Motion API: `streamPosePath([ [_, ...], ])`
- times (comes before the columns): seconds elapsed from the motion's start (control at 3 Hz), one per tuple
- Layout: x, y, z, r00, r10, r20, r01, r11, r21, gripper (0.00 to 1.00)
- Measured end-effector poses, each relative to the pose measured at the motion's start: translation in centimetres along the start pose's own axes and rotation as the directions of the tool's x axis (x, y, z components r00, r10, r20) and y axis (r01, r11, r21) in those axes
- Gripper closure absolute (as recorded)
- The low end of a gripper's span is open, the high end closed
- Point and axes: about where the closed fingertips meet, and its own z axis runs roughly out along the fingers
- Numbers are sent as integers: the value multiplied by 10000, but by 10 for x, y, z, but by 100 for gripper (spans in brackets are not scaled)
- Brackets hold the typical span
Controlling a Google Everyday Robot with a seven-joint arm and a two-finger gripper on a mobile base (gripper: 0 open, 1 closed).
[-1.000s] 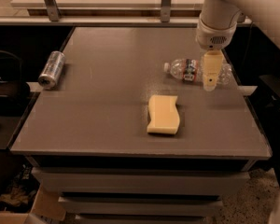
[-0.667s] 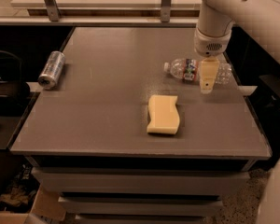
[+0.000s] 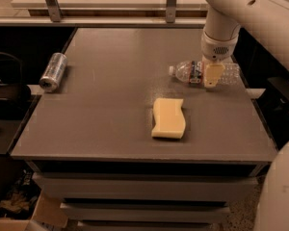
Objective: Move water bottle near redbull can
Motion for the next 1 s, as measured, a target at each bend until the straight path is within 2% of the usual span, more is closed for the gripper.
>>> streamPosePath([
  [0.33, -15, -1, -20, 9979, -288, 581, 273, 9993, 267, 85],
  [0.67, -49, 5, -42, 9862, -1209, 1130, 1157, 9919, 517, 100],
  [1.0, -105, 22, -61, 9393, -3000, 1662, 2909, 9536, 773, 100],
])
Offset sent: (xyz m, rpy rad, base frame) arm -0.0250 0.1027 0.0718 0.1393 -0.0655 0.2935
